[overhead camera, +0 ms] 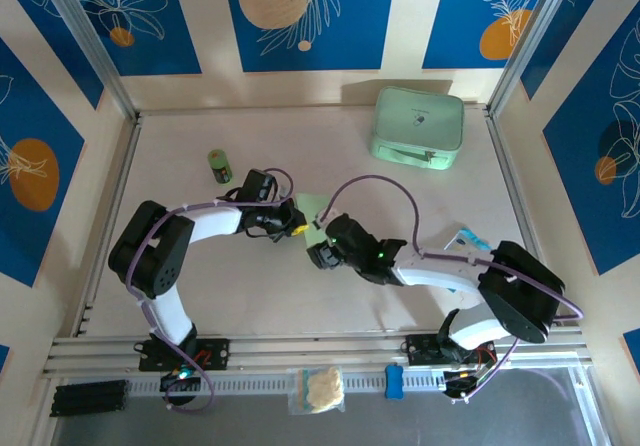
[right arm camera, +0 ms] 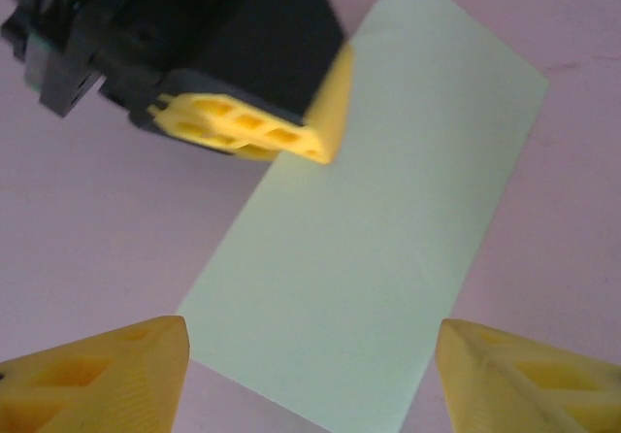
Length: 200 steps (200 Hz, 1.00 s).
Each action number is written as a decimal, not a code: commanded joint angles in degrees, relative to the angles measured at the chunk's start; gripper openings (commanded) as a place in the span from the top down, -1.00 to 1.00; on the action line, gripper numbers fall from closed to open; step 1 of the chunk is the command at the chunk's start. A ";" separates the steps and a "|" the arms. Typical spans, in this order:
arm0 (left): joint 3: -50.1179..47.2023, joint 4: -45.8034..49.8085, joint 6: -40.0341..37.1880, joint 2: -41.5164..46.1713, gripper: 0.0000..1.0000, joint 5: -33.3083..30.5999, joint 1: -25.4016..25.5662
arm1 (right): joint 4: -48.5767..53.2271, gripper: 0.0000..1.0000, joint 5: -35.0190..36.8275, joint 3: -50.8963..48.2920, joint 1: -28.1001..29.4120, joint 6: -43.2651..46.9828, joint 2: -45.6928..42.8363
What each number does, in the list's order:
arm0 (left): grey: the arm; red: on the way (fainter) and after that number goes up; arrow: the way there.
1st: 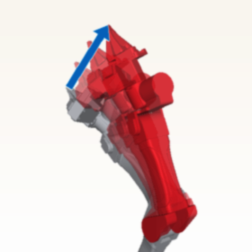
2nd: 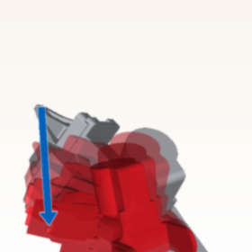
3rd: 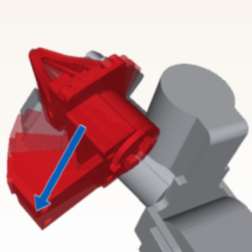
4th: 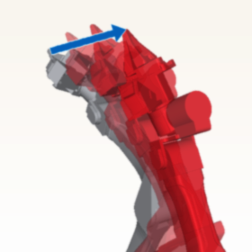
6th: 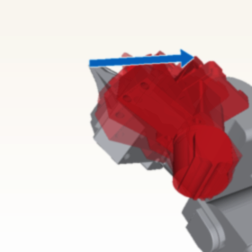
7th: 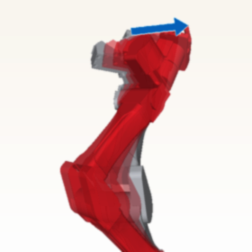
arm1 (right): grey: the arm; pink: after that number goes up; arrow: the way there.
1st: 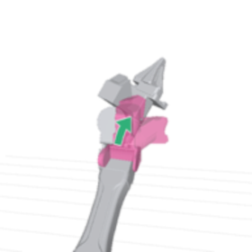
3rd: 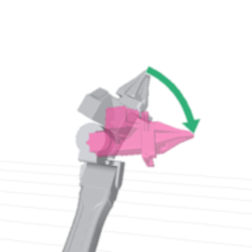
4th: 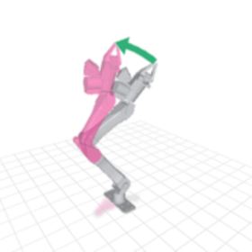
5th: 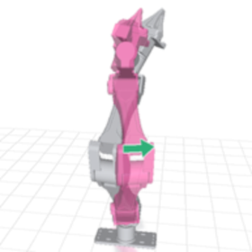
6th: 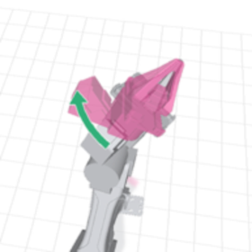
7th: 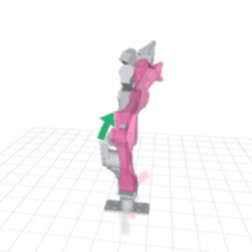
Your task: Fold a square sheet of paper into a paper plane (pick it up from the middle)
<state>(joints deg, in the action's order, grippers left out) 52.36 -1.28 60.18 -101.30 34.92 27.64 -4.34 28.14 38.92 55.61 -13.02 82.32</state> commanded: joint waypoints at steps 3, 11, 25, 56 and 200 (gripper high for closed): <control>0.55 0.34 1.10 0.92 0.90 0.69 -0.35 | -2.71 -0.38 6.93 2.24 2.64 4.05 4.38; 0.49 0.46 0.99 0.84 0.89 0.65 -0.38 | -3.23 -0.38 7.66 2.71 3.19 4.69 5.72; 0.55 0.55 1.01 0.73 0.89 0.42 -0.31 | -3.81 -0.38 8.19 3.33 3.82 5.64 7.78; 0.67 1.12 0.67 0.81 0.88 0.25 -0.37 | -4.46 -0.37 11.77 4.27 4.50 6.46 10.55; 1.29 4.54 -2.03 2.01 0.71 -1.94 -0.30 | -2.42 0.82 11.28 5.39 6.27 9.64 9.67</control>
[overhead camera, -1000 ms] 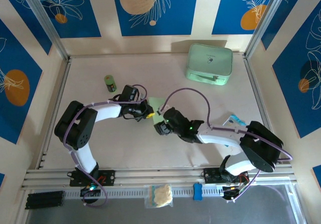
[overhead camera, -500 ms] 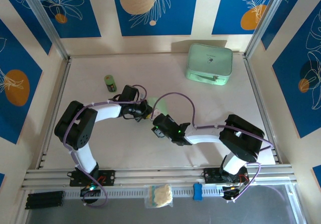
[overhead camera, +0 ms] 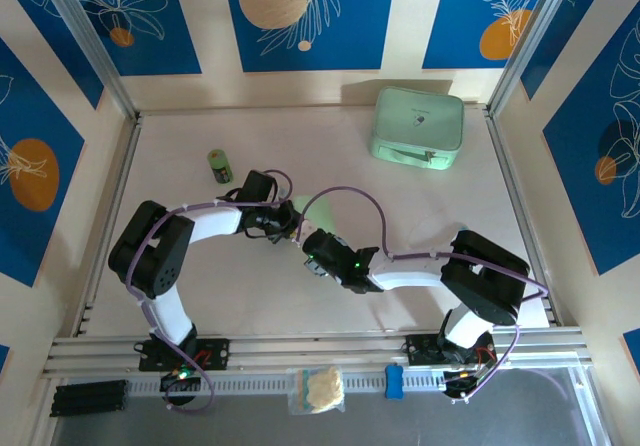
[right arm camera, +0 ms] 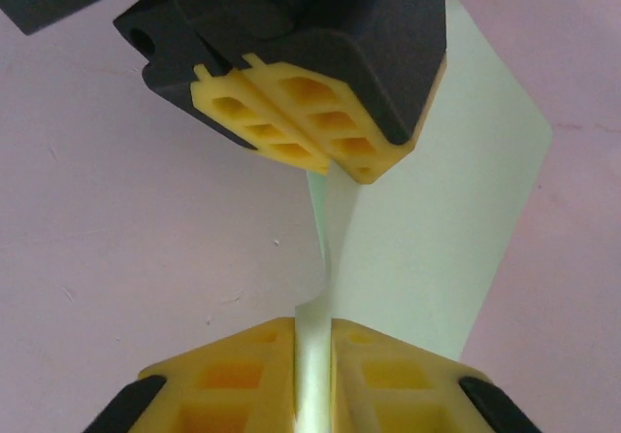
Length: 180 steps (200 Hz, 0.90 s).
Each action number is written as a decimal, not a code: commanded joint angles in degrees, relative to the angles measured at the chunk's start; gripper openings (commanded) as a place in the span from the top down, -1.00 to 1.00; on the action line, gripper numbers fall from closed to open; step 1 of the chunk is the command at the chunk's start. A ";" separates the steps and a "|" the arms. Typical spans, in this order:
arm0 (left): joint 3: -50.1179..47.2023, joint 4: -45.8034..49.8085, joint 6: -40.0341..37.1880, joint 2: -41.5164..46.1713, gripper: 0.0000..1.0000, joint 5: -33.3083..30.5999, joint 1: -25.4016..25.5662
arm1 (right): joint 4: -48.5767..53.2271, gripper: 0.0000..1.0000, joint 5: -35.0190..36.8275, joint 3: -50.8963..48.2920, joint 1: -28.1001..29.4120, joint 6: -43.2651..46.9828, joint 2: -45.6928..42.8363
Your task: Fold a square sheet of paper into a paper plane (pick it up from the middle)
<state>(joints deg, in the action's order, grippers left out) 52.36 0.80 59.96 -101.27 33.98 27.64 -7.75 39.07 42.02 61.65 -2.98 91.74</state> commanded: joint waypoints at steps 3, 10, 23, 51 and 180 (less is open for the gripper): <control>1.34 2.69 -2.05 2.08 0.67 -1.11 -0.30 | 1.12 0.85 0.25 2.40 0.23 -0.44 0.28; 1.51 3.52 -2.58 2.30 0.55 -1.84 -0.34 | 1.47 0.90 -0.46 2.57 0.22 -0.49 0.36; 1.74 6.02 -4.08 3.20 0.27 -4.49 -0.63 | 1.81 0.96 -1.61 2.70 0.02 -1.00 0.21; 0.60 8.46 -6.66 6.76 0.01 -11.47 -2.46 | 3.89 1.00 -8.90 2.55 -1.86 -3.90 -1.31; 7.35 6.46 -13.73 -0.39 0.16 -6.48 -0.35 | 2.66 1.00 -35.69 1.98 -10.26 -12.04 -0.87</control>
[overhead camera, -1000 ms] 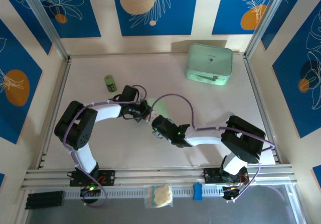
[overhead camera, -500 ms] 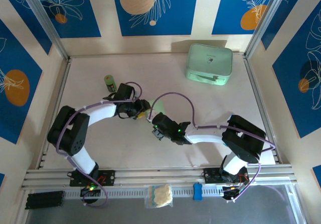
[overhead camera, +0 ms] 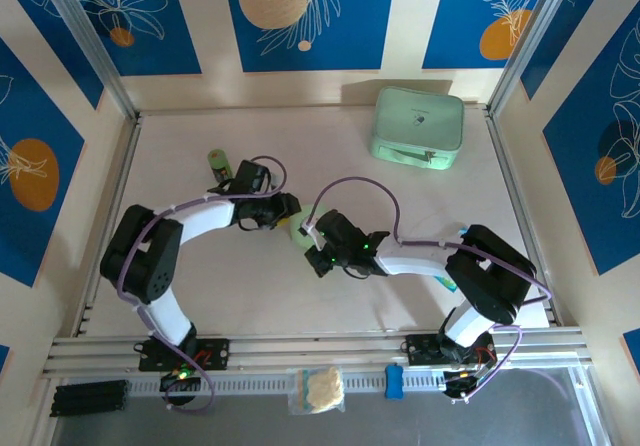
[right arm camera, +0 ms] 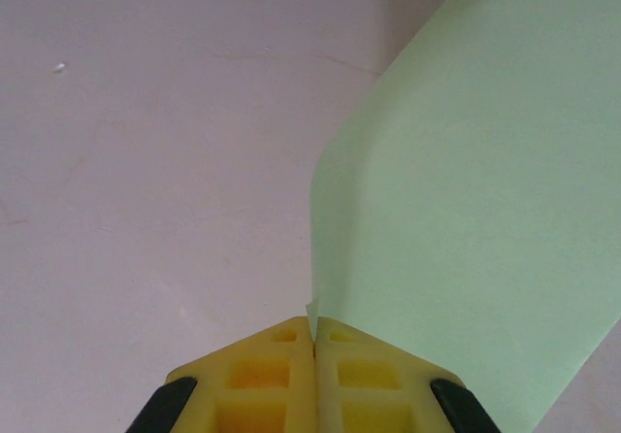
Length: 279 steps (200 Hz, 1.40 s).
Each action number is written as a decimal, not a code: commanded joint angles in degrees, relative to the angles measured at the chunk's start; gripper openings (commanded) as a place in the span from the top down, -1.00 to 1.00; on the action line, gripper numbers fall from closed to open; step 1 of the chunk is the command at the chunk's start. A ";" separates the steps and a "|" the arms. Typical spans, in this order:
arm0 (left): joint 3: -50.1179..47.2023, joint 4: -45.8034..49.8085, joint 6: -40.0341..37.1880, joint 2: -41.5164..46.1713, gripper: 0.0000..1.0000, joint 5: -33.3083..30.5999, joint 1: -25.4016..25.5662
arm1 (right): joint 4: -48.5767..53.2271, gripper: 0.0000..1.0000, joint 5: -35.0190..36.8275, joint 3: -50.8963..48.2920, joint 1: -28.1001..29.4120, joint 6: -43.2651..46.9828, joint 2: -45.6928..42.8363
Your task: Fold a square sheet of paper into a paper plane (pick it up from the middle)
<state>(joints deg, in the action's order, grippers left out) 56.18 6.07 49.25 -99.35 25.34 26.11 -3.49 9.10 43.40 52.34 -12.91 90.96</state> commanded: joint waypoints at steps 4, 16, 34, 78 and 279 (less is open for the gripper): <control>3.95 1.72 -3.38 -2.75 0.17 2.00 1.26 | -1.74 1.00 -6.34 0.56 -1.14 -2.22 0.05; 4.95 3.19 -4.19 -4.07 0.21 1.78 1.57 | -1.80 1.00 -7.55 0.60 -1.61 -2.79 0.35; 5.89 4.33 -4.86 -5.61 0.25 1.67 1.81 | -2.07 1.00 -8.42 0.59 -1.97 -3.36 0.54; 7.12 7.04 -6.40 -7.43 0.28 1.04 2.10 | -0.83 0.95 -8.45 0.81 -2.24 -4.73 0.45; -10.19 -3.93 16.69 5.03 -0.18 5.52 2.61 | 0.33 0.91 -5.25 2.02 -1.37 -3.32 0.23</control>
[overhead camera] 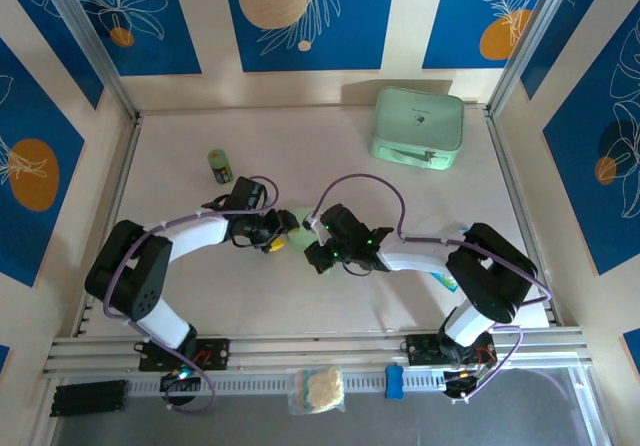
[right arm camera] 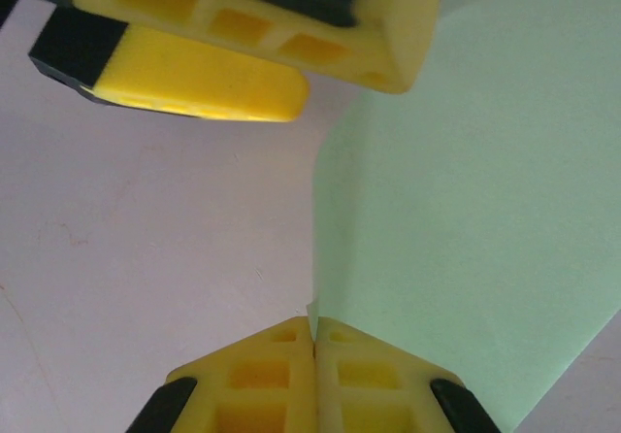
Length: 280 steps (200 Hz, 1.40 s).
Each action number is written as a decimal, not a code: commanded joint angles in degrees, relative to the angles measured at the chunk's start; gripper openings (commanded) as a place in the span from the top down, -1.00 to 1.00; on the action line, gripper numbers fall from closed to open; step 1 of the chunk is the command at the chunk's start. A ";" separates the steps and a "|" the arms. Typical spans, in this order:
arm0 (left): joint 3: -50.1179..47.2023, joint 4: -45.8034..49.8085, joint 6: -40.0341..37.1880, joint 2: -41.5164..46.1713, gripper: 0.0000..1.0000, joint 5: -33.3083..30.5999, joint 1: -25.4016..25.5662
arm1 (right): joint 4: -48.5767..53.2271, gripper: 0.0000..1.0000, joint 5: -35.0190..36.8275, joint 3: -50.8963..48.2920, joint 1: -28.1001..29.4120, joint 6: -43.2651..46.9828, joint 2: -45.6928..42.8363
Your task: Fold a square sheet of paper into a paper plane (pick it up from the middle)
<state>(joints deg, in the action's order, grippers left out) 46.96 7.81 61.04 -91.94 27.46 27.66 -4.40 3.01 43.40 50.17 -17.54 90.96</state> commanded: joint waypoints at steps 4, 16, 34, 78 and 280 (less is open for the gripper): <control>-1.07 -6.14 5.25 -2.65 -0.17 3.59 1.22 | 1.31 0.89 0.89 2.08 0.88 1.30 0.27; -1.49 -7.86 6.29 -4.01 -0.15 4.46 1.49 | 1.37 0.86 0.87 2.30 1.06 1.37 0.36; -2.34 -10.26 7.63 -4.96 -0.09 5.31 1.70 | 1.33 0.84 0.79 2.62 1.10 1.43 0.28; -2.49 -11.83 8.59 -5.62 0.30 4.27 1.78 | 1.99 0.60 0.62 2.38 1.15 0.84 -1.52; 1.28 -12.65 13.17 -6.76 0.96 3.26 1.65 | -29.32 -0.31 26.41 -17.20 7.94 29.36 -3.69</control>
<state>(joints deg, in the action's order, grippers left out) 46.78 -6.42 74.13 -97.71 31.05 29.06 -23.00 23.07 27.18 57.65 5.63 84.31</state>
